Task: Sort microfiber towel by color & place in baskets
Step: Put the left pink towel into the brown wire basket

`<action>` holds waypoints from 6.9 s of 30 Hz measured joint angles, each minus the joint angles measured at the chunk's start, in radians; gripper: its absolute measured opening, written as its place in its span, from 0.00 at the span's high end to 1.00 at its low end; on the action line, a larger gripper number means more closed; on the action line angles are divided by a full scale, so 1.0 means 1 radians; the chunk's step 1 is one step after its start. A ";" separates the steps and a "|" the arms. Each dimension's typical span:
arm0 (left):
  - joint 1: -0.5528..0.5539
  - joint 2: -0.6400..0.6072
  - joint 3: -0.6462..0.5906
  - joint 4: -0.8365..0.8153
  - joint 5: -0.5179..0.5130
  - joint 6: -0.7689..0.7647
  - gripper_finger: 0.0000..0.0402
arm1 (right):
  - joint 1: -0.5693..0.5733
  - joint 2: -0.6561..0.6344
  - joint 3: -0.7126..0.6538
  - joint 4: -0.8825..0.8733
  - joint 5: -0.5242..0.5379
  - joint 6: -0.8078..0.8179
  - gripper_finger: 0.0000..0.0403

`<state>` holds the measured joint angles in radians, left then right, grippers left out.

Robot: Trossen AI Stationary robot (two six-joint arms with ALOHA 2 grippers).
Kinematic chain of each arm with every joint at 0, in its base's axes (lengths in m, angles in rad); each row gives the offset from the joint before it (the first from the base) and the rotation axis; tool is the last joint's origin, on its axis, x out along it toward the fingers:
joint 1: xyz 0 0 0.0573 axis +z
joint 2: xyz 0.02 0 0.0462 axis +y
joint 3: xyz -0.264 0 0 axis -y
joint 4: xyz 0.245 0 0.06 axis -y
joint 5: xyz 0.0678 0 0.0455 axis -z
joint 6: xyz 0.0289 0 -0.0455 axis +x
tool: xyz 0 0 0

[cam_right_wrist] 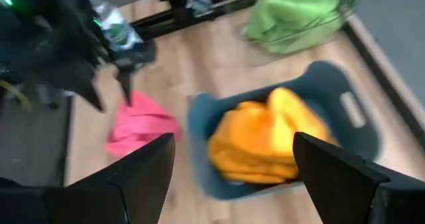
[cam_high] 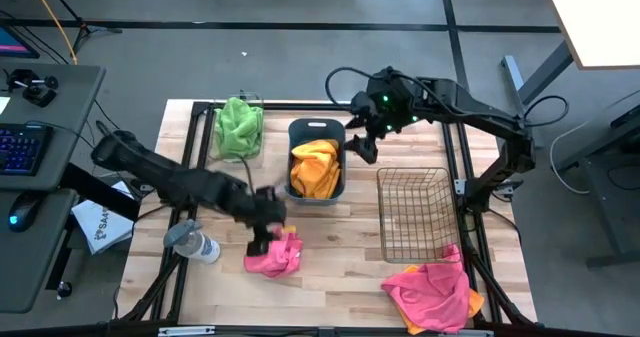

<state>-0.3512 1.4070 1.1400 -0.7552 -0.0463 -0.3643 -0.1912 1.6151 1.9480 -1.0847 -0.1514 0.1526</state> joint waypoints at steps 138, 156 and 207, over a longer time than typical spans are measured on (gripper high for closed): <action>0.189 0.570 0.409 0.579 -0.095 0.232 0.94 | 0.885 -0.167 0.001 -0.486 0.937 0.949 0.25; 0.205 0.661 0.454 0.704 -0.056 0.176 1.00 | 0.885 -0.167 0.001 -0.483 0.964 0.950 0.25; -0.030 -0.600 -0.393 1.049 -0.673 0.132 1.00 | 0.666 -0.532 -1.146 0.515 0.476 0.970 1.00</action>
<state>-0.3817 0.8066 0.7471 0.2937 -0.7197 -0.2319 0.4746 1.0828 0.8021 -0.5700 0.3242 1.1226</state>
